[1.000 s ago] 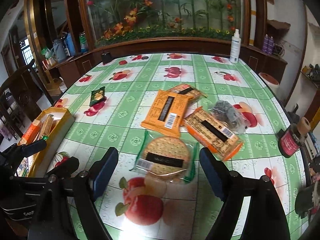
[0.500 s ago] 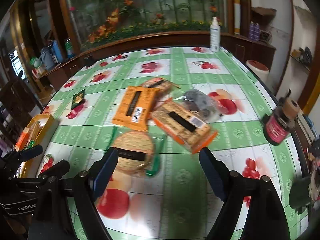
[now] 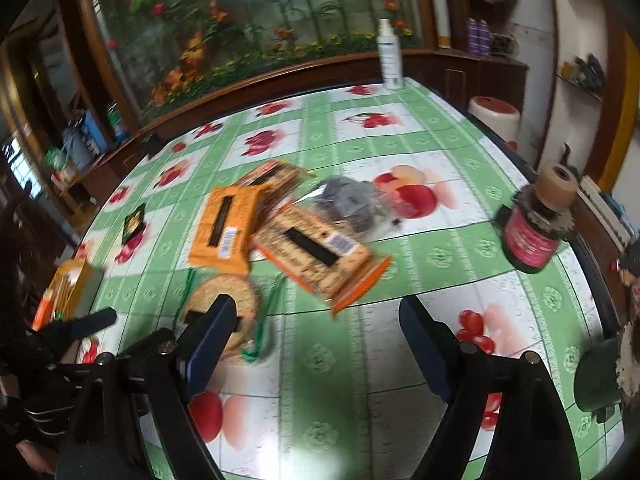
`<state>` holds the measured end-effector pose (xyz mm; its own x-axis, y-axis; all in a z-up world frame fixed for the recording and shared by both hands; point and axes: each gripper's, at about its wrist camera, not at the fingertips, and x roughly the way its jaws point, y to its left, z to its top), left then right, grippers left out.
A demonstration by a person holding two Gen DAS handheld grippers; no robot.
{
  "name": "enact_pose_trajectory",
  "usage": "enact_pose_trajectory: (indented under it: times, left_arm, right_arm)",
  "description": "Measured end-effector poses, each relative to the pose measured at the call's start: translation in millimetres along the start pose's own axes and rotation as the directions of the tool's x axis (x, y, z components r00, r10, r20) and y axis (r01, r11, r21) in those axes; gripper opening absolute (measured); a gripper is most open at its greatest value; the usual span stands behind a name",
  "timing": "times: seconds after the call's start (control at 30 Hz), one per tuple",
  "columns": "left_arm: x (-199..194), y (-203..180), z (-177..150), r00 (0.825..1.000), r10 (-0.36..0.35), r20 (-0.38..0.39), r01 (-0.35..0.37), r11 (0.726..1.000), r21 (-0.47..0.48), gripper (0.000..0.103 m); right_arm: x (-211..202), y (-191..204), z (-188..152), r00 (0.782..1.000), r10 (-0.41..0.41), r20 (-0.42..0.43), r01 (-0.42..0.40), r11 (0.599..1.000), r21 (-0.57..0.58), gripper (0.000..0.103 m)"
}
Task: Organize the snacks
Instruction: 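Grasp another round cracker pack with the left gripper while the right grasps a tan striped pack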
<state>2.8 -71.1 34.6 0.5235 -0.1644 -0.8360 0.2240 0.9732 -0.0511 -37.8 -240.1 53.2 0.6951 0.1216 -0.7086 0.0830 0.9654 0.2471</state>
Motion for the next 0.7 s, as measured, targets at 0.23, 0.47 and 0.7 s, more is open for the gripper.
enact_pose_trajectory:
  times: [0.23,0.47,0.7]
  left_arm:
    - [25.9,-24.4,15.6,0.999,0.004,-0.04,-0.003,1.0,0.008,0.094]
    - [42.2,-44.8,24.5,0.999,0.007,-0.051,-0.006,1.0,0.02,0.095]
    - [57.6,-52.9,21.3,0.997,0.01,-0.083,-0.006,0.999,0.039,0.099]
  right_arm:
    - [3.7,-14.0,3.1,1.0,-0.012,-0.011,0.012,1.0,0.013,0.091]
    - [5.2,-24.0,4.9,1.0,-0.017,-0.018,0.017,0.999,0.028,0.091]
    - [4.3,-30.8,6.7,1.0,-0.019,-0.014,0.02,0.999,0.042,0.092]
